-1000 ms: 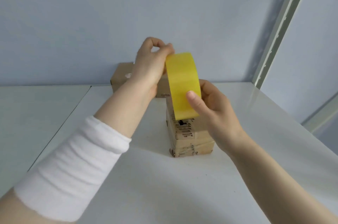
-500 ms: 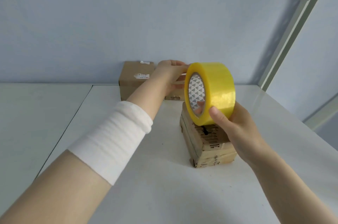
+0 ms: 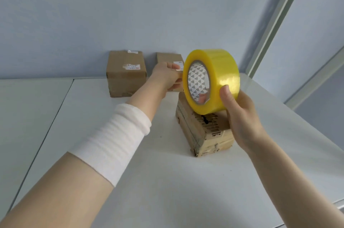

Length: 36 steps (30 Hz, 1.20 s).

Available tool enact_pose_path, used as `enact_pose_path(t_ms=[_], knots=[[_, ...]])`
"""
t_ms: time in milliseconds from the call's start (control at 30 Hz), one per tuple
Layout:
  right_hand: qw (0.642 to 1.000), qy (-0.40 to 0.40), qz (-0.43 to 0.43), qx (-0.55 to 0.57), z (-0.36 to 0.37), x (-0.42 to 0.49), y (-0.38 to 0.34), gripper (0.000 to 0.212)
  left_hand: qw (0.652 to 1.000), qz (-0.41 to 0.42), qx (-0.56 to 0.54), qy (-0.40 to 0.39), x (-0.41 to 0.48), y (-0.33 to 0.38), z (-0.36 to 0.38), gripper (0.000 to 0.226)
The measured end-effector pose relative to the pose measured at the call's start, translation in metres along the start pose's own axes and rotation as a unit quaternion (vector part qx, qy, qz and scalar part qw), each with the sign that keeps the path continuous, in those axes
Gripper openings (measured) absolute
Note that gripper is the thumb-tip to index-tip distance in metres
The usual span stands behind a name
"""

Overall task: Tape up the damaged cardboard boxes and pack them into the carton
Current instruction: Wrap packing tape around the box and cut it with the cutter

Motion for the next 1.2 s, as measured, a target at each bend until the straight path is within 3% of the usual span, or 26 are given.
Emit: enact_pose_path(t_ms=[100,200,400,600,833,933,1100,1200], knots=[[0.995,0.091,-0.026,0.025,-0.005,0.003,-0.007,0.043,0.999,0.013,0.0,0.032,0.005,-0.002,-0.007,0.026],[0.987,0.146,-0.043,0.042,-0.004,0.004,-0.018,0.027,1.0,0.023,0.016,0.013,0.007,-0.003,0.0,0.029],[0.971,0.23,-0.013,0.059,-0.012,0.0,-0.033,0.044,1.0,0.025,-0.004,-0.005,0.0,-0.007,0.013,0.035],[0.974,0.226,0.001,0.011,-0.013,0.0,-0.048,0.048,0.996,-0.009,-0.09,0.027,0.004,-0.01,-0.003,0.036],[0.974,0.22,0.048,-0.01,-0.012,-0.001,-0.044,0.043,0.998,-0.022,-0.057,-0.026,0.003,-0.032,0.01,0.051],[0.974,0.214,0.069,-0.04,-0.011,0.003,-0.041,0.052,0.998,-0.025,-0.045,-0.03,0.004,-0.038,0.01,0.049],[0.974,0.198,0.075,-0.076,-0.004,0.004,-0.044,0.033,0.999,-0.031,-0.002,-0.041,0.008,-0.048,0.014,0.04],[0.973,0.205,0.081,-0.066,-0.006,0.002,-0.042,0.046,0.997,-0.038,0.018,-0.063,0.007,-0.052,0.016,0.029]])
Point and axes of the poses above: each hand's wrist, its own x-axis towards the middle knuckle, its own z-axis out of the palm, y = z × x, the point moved 10 cm from there along x, towards the middle knuckle, and after that the axes turned 14 degrees about x, right-handed, at the moved point
